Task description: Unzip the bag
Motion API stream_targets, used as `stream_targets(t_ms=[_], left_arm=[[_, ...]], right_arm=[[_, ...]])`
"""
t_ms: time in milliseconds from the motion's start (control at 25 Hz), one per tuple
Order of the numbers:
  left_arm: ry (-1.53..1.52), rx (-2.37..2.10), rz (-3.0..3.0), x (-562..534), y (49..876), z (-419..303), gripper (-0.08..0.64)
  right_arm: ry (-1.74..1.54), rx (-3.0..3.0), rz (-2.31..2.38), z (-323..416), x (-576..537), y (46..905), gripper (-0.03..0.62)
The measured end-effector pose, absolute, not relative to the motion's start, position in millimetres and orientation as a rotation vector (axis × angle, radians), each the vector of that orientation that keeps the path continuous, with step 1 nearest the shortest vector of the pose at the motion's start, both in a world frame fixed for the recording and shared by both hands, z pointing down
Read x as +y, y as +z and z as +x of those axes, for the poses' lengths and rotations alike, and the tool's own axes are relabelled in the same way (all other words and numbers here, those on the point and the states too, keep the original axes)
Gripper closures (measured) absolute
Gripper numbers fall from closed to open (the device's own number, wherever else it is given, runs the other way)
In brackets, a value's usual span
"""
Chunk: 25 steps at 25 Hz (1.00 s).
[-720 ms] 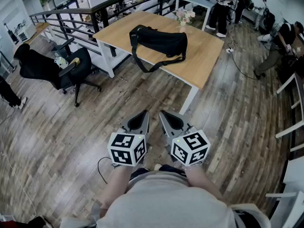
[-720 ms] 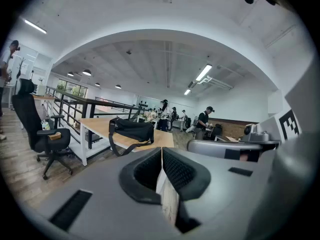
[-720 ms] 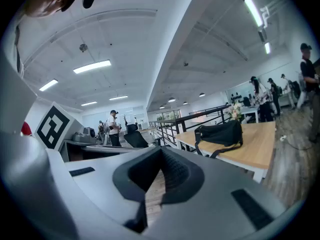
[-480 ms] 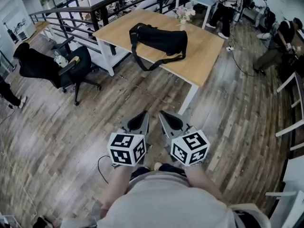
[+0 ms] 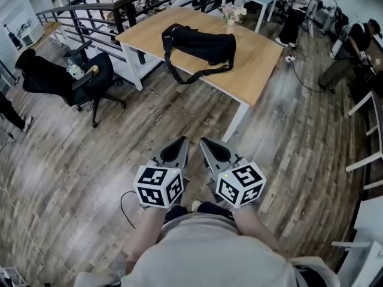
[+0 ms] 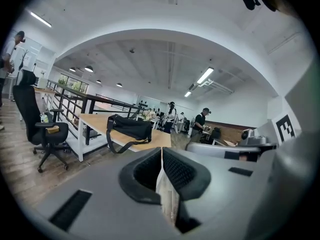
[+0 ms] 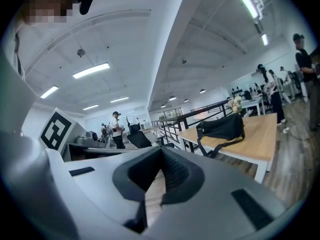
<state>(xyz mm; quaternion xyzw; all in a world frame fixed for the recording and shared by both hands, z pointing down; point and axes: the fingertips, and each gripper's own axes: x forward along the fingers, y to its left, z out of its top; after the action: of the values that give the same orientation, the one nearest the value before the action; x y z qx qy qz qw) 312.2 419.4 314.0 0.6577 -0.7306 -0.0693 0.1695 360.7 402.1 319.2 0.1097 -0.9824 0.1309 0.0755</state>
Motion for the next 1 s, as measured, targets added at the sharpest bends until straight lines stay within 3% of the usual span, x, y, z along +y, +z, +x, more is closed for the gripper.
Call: stream_targets(t_ms=[720,1000], left_arm=[[-0.180,-2.105,1.746,400,343,322,0.532],[-0.163,-2.090,1.713,387,358,301,0.466]], right_arm=[[0.393,-2.892,0.302,381,364,344,0.583],[0.412,-2.853,0.272,357,350,358,0.537]])
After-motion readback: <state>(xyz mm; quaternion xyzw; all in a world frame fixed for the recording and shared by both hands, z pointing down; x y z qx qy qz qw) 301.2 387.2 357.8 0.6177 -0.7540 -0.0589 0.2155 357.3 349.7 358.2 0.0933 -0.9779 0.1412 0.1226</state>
